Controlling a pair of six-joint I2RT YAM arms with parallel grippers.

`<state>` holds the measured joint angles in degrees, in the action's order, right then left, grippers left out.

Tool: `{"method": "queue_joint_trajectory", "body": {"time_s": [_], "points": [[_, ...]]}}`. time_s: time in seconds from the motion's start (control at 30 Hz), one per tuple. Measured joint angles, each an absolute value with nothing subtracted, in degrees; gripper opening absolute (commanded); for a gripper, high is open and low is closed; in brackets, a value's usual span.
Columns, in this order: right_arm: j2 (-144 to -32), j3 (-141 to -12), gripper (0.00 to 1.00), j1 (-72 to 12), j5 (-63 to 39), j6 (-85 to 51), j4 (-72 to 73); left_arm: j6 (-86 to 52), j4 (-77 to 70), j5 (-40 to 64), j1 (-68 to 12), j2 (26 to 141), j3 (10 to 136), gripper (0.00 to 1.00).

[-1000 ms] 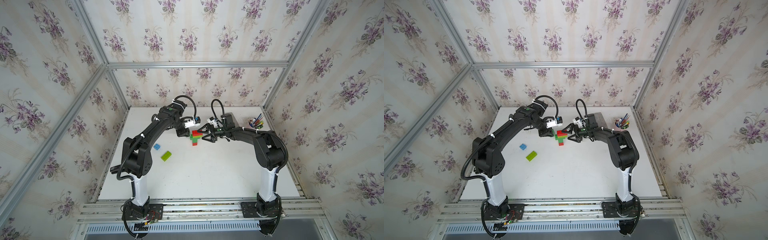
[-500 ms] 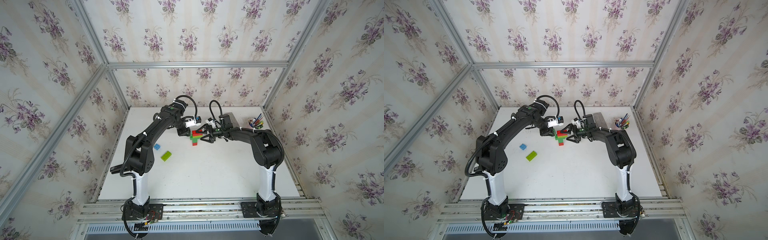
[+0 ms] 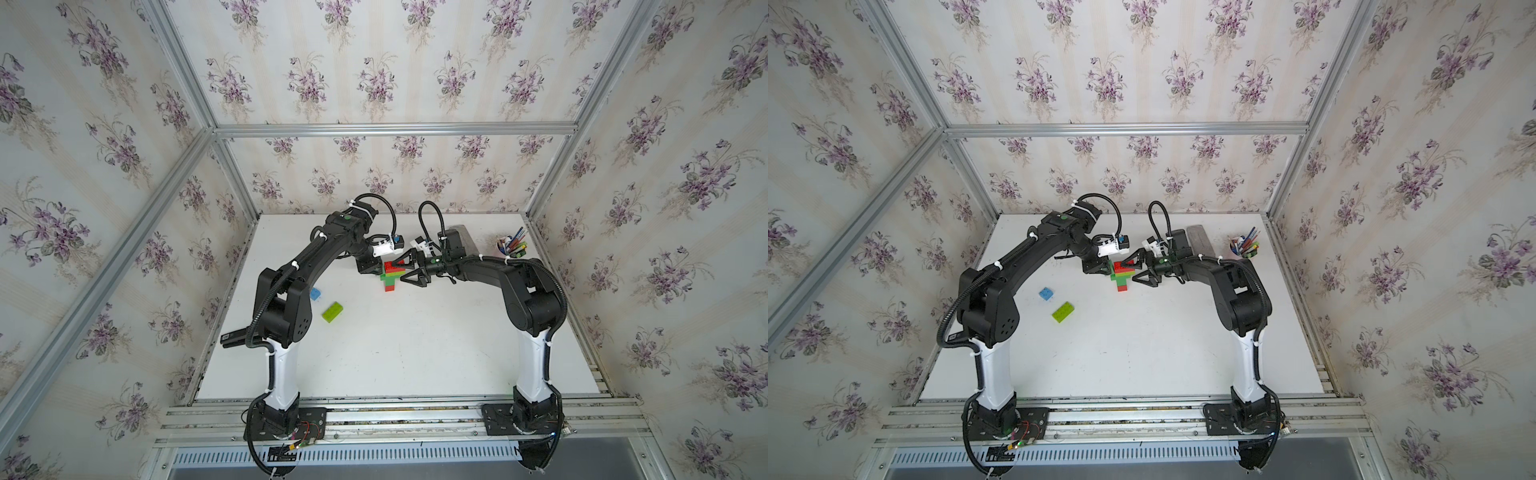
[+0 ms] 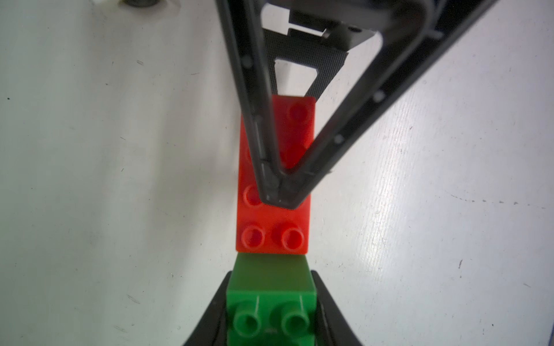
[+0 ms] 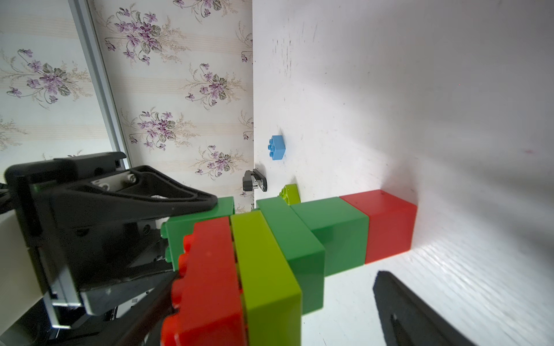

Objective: Assemble a spoon with lego
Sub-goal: Assemble the lego brick with the lego brick.

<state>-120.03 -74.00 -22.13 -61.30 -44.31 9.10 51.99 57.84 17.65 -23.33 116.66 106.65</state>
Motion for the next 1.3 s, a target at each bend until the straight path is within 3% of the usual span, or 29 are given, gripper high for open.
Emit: {"method": "queue_joint_trajectory", "body": {"time_s": [1.3], "points": [[-121.2, -74.1, 0.98, -22.3, -63.2, -41.7, 9.6, 53.5, 63.4, 13.9, -25.3, 121.7, 112.8, 0.28]]}}
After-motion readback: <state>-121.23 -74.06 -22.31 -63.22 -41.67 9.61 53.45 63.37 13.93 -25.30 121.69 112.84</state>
